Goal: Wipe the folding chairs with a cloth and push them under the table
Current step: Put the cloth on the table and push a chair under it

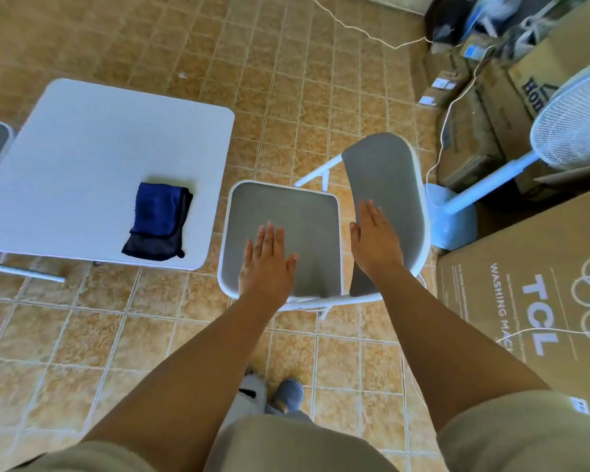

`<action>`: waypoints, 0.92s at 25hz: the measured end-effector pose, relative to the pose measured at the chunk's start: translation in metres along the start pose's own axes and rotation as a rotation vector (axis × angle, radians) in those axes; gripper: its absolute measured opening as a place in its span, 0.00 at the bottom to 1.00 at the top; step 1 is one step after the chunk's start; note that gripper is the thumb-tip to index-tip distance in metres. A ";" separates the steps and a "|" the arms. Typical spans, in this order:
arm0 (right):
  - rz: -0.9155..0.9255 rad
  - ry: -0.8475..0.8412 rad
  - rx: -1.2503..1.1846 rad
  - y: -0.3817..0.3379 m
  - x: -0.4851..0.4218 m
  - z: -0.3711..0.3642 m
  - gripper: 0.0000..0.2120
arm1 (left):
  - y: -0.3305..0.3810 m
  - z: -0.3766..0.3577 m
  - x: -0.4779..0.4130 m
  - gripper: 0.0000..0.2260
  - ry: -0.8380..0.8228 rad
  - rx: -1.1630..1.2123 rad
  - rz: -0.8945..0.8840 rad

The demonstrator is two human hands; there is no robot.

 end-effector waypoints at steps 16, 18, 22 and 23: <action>0.075 0.018 0.051 0.120 -0.088 0.082 0.26 | 0.172 -0.031 -0.062 0.31 0.018 0.117 -0.151; 0.128 -0.034 0.092 0.134 -0.102 0.086 0.26 | 0.201 -0.047 -0.065 0.32 0.028 0.157 -0.156; 0.271 -0.079 0.171 0.152 -0.129 0.087 0.27 | 0.246 -0.070 -0.082 0.35 0.073 0.238 -0.145; 0.294 -0.095 0.180 0.155 -0.132 0.087 0.27 | 0.252 -0.074 -0.085 0.35 0.082 0.247 -0.140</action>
Point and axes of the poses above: each hand's wrist, its own x-axis away from the middle knuckle, its own z-axis out of the back of the hand, y = z × x, the point moved 1 cm from there along -x, towards the middle knuckle, and after that the axes turned 12 degrees about -y, right-handed, at the moved point
